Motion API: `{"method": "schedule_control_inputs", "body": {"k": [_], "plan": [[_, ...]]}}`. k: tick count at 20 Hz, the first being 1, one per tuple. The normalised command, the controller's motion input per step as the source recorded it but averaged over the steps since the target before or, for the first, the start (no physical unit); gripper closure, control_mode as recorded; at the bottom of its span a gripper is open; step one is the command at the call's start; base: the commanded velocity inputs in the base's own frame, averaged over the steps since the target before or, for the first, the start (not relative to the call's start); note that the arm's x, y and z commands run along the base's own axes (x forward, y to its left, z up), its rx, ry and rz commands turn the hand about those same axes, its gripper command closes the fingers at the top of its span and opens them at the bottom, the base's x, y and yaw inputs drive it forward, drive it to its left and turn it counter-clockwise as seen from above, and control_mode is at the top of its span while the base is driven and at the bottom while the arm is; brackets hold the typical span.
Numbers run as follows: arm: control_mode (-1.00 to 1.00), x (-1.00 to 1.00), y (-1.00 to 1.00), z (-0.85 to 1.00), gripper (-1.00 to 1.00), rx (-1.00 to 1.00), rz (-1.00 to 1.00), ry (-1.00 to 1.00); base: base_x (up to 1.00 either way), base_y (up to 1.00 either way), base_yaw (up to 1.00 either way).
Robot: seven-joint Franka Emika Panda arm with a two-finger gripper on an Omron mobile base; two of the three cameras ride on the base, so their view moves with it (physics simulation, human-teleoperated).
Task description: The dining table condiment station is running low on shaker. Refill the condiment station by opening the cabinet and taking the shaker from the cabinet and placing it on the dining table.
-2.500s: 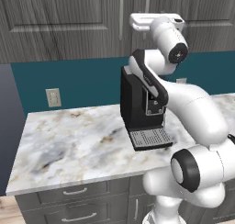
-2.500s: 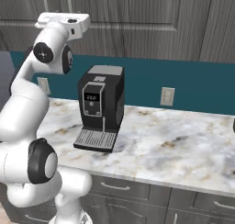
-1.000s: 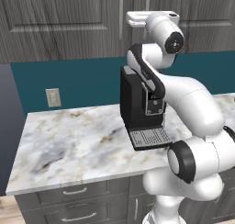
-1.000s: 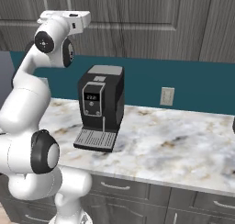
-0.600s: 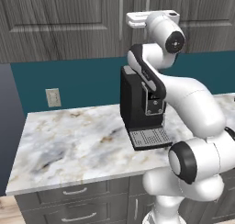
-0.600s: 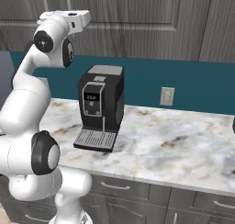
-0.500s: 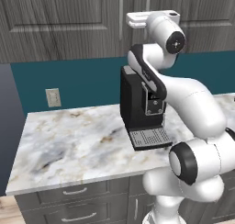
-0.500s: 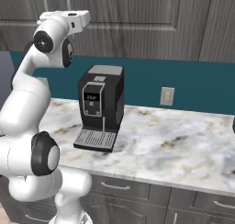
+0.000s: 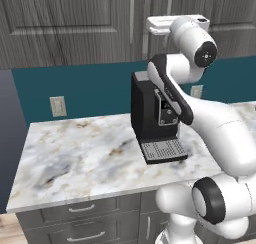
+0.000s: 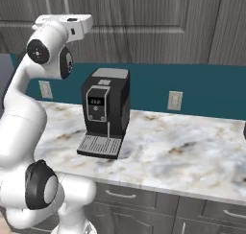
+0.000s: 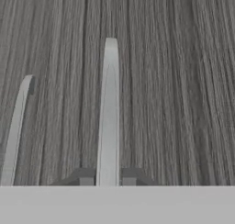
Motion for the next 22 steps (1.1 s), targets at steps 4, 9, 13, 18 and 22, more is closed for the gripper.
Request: {"method": "schedule_control_inputs", "body": {"k": [4, 9, 13, 18, 22], "plan": [[-1.0, -1.0, -0.66, 0.0, 1.0, 0.07, 0.0, 0.0, 0.0, 0.0, 0.0], [-1.0, -1.0, -0.68, 0.0, 1.0, 0.1, 0.0, 0.0, 0.0, 0.0, 0.0], [-1.0, -1.0, -0.68, -0.15, 1.0, 0.08, 0.0, 0.0, 0.0, 0.0, 0.0], [-1.0, -1.0, -0.65, -0.29, 1.0, 0.04, -0.01, 0.0, 0.0, 0.0, 0.0], [-1.0, -1.0, -0.54, -0.37, 1.0, 0.02, 0.0, 0.0, 0.0, 0.0, 0.0]]}}
